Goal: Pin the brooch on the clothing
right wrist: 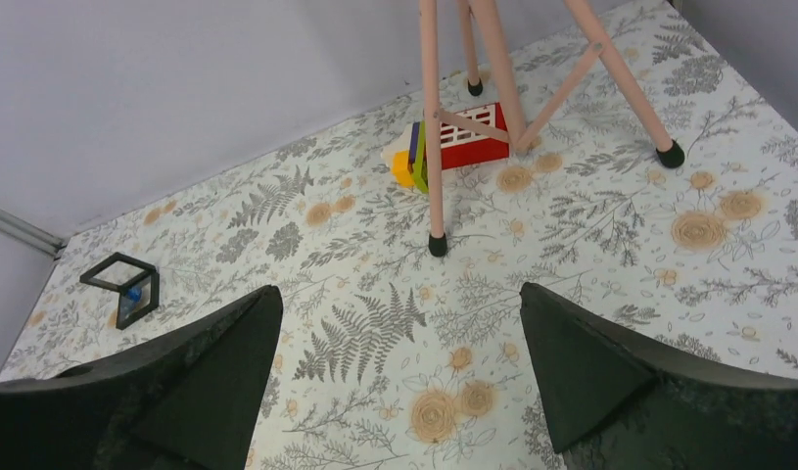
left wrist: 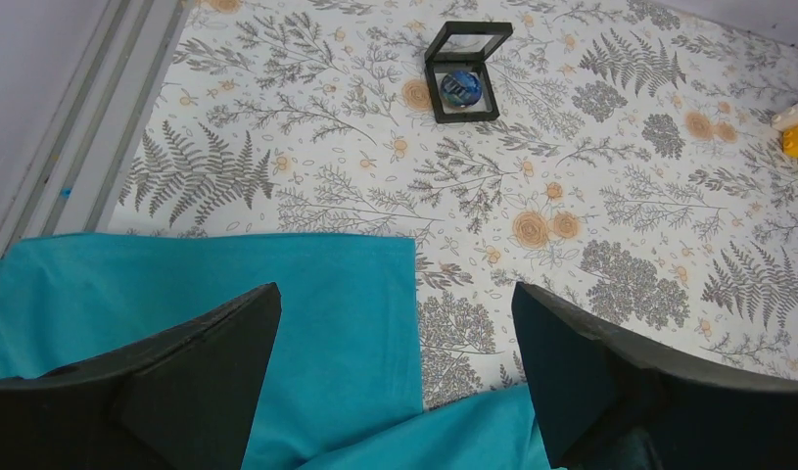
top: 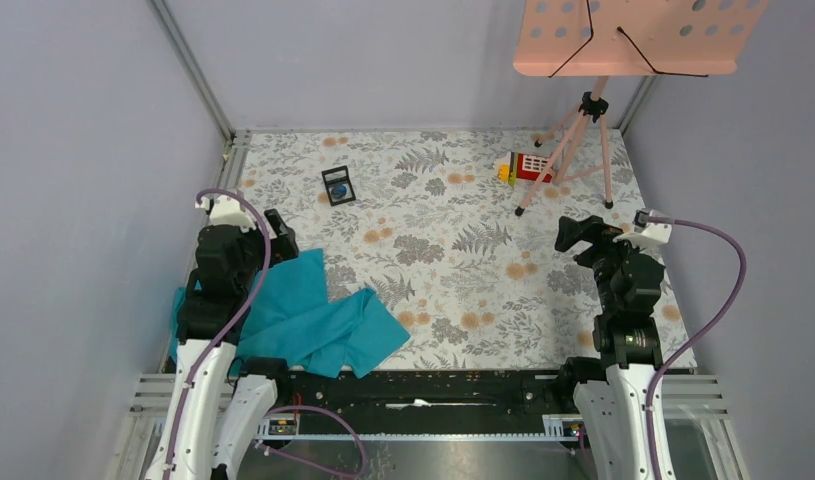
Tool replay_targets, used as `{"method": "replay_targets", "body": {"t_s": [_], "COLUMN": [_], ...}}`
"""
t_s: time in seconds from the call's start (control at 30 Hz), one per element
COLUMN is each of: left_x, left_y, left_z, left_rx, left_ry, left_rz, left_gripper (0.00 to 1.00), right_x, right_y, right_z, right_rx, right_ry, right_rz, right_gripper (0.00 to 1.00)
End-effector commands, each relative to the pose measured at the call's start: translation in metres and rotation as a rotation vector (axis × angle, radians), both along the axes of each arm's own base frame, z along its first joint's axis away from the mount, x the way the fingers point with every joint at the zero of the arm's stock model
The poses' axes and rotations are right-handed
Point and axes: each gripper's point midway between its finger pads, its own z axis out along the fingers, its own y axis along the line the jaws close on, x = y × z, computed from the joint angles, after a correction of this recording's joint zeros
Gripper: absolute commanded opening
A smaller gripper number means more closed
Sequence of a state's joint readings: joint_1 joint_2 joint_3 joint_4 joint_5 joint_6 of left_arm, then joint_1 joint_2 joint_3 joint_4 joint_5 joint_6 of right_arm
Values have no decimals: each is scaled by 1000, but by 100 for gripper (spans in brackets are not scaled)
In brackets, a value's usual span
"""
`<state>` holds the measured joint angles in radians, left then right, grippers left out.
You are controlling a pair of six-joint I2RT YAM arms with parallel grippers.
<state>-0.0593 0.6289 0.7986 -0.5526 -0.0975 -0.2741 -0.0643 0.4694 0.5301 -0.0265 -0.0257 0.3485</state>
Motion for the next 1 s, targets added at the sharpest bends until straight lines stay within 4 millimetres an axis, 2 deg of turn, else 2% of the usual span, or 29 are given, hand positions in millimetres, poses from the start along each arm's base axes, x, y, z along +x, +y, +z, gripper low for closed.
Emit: {"method": "replay_targets", "body": {"t_s": [0.0, 0.17, 0.27, 0.37, 0.47, 0.57, 0.67, 0.77, 0.97], "left_x": [3, 3, 4, 6, 6, 3, -1, -1, 7], "left_y": [4, -6, -13, -32, -49, -76, -96, -99, -82], "left_z": [21, 18, 8, -4, -30, -55, -81, -102, -143], "left_rx": [-17, -56, -105, -182, -269, -387, -388, -302, -149], "left_ry": [-48, -57, -40, 0, 40, 61, 119, 175, 321], "left_rz": [31, -5, -20, -90, -110, -140, -149, -101, 34], "left_gripper": [99, 99, 99, 99, 99, 99, 99, 99, 95], "right_x": [-11, -20, -22, -22, -23, -23, -23, -24, -28], "right_y": [5, -7, -3, 3, 2, 2, -1, -1, -6], "right_z": [7, 11, 12, 14, 15, 15, 14, 13, 15], "right_rx": [16, -15, -10, -9, -12, -15, -14, -12, -13], "right_ry": [4, 14, 10, 10, 14, 16, 18, 17, 2], "right_rz": [18, -43, -24, 8, 5, 3, -13, -14, -45], "right_gripper": [98, 98, 99, 99, 99, 99, 99, 99, 99]}}
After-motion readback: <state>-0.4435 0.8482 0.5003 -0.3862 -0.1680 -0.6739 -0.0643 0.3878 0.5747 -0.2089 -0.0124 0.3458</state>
